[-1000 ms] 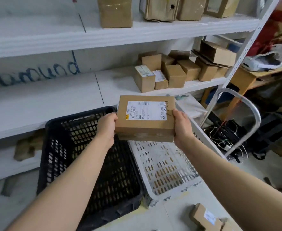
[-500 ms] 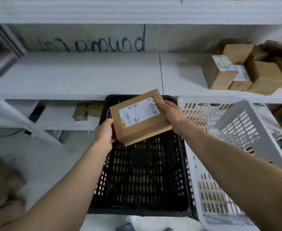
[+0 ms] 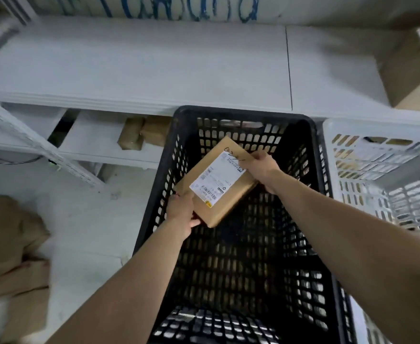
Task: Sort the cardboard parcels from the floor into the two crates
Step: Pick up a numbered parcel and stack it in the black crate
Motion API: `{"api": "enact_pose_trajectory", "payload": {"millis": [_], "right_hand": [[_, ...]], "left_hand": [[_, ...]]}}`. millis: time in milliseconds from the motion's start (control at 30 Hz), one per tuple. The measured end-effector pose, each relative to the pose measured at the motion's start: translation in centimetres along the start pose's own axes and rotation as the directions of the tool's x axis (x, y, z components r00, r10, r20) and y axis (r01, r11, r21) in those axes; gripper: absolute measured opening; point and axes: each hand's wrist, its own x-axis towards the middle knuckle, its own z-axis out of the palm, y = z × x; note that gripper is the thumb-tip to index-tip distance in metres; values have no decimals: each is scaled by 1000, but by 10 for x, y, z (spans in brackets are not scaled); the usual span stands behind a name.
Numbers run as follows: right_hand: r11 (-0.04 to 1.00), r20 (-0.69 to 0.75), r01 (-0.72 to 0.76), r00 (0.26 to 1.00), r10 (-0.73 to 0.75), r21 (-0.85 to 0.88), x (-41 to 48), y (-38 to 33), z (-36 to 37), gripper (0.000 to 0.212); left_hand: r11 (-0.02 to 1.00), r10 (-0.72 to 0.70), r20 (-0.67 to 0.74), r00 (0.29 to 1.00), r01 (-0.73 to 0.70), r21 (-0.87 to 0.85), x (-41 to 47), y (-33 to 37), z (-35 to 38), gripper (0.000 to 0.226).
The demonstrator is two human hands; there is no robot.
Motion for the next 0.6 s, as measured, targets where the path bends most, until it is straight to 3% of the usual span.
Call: {"api": "enact_pose_trajectory", "payload": {"millis": [200, 300, 433, 600], "right_hand": [[999, -21, 33, 999, -33, 14, 27, 17, 36, 60], [998, -20, 19, 1000, -18, 57, 31, 23, 56, 72], [1000, 58, -16, 998, 15, 14, 28, 27, 78, 56], [993, 90, -69, 994, 61, 91, 24, 26, 77, 60]], "left_hand": [[993, -113, 57, 992, 115, -34, 29, -17, 1, 14], [976, -158, 100, 982, 171, -135, 38, -23, 1, 16], [951, -153, 120, 981, 179, -252, 44, -21, 7, 18], [925, -144, 179, 973, 197, -325, 46, -16, 1, 25]]}}
